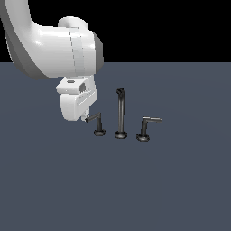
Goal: Turn on the faucet by rotating a designated handle.
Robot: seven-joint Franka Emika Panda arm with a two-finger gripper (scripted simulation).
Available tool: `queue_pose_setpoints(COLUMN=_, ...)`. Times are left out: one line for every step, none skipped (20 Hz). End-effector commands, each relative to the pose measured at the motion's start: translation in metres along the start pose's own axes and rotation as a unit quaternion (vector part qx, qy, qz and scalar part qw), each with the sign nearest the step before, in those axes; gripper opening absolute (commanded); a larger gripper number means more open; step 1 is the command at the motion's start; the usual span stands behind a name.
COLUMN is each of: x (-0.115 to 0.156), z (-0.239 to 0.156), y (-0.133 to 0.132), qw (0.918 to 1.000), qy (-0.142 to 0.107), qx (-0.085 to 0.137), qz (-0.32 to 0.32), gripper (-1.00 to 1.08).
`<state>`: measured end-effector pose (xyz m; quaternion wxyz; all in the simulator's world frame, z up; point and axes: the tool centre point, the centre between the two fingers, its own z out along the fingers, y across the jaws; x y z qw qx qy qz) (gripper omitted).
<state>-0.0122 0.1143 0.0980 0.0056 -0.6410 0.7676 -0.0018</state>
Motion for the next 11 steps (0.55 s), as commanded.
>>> queue_pose_setpoints(x=0.009, z=0.0, y=0.004, qw=1.0, qy=0.001, qx=-0.001, qz=0.002, gripper=-1.0)
queue_pose_setpoints(x=0.012, z=0.0, y=0.007, qw=1.0, qy=0.002, qx=-0.002, qz=0.004, gripper=-1.0)
queue_pose_setpoints(x=0.015, z=0.0, y=0.009, qw=1.0, qy=0.002, qx=-0.002, qz=0.005, gripper=-1.0)
queue_pose_setpoints(x=0.018, z=0.0, y=0.011, qw=1.0, qy=0.002, qx=-0.002, qz=0.007, gripper=-1.0)
queue_pose_setpoints(x=0.021, z=0.0, y=0.014, qw=1.0, qy=0.002, qx=-0.003, qz=0.008, gripper=-1.0)
queue_pose_setpoints(x=0.024, z=0.0, y=0.016, qw=0.9999, qy=0.002, qx=-0.003, qz=0.009, gripper=-1.0)
queue_pose_setpoints(x=0.027, z=0.0, y=0.019, qw=0.9999, qy=0.002, qx=-0.003, qz=0.011, gripper=-1.0)
queue_pose_setpoints(x=0.03, z=0.0, y=0.021, qw=0.9999, qy=0.003, qx=-0.004, qz=0.012, gripper=-1.0)
queue_pose_setpoints(x=0.033, z=0.0, y=0.023, qw=0.9999, qy=0.003, qx=-0.004, qz=0.014, gripper=-1.0)
queue_pose_setpoints(x=0.037, z=-0.001, y=0.026, qw=0.9999, qy=0.003, qx=-0.005, qz=0.015, gripper=-1.0)
queue_pose_setpoints(x=0.037, z=-0.001, y=0.026, qw=0.9999, qy=0.003, qx=-0.005, qz=0.015, gripper=-1.0)
